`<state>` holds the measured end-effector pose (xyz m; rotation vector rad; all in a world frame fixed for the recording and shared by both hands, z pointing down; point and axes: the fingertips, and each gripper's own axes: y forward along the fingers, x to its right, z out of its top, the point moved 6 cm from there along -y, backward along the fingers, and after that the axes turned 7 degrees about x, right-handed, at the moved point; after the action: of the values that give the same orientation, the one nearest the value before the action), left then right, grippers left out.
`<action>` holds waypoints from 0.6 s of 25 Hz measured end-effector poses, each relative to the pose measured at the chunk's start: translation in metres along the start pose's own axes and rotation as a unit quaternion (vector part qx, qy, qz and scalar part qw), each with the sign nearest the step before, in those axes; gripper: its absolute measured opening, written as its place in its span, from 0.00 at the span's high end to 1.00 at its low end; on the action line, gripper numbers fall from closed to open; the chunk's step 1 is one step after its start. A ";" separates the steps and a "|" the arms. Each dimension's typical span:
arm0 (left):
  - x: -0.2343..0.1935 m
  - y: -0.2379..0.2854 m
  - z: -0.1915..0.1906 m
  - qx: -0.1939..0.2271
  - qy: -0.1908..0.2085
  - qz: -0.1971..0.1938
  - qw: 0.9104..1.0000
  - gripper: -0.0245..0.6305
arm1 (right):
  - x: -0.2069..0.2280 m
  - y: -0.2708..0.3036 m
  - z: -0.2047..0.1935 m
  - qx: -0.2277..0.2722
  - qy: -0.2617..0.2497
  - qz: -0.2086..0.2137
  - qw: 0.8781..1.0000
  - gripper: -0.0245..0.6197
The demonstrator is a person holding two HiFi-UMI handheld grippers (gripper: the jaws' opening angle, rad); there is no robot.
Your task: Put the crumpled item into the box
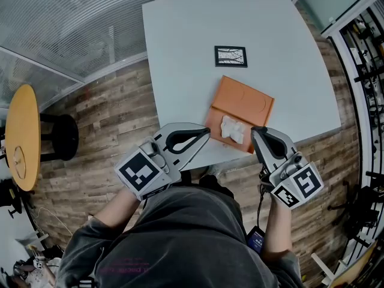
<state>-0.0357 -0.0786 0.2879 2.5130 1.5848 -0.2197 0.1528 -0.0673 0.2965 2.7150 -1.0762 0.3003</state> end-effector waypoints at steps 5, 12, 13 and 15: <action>0.001 0.000 -0.003 -0.002 -0.002 -0.002 1.000 0.94 | -0.001 0.000 -0.003 -0.004 0.002 0.000 1.000 0.96; 0.004 -0.002 -0.003 -0.005 -0.004 -0.003 1.000 0.94 | -0.004 -0.003 -0.003 -0.006 0.000 0.000 1.000 0.97; 0.004 -0.001 -0.003 -0.006 -0.004 -0.004 1.000 0.94 | -0.004 -0.003 -0.003 -0.006 0.000 0.001 1.000 0.97; 0.004 -0.001 -0.004 -0.006 -0.005 -0.006 1.000 0.94 | -0.003 -0.003 -0.003 -0.007 0.000 0.001 1.000 0.96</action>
<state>-0.0341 -0.0736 0.2904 2.4917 1.5922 -0.2233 0.1518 -0.0623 0.2983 2.7014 -1.0762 0.2927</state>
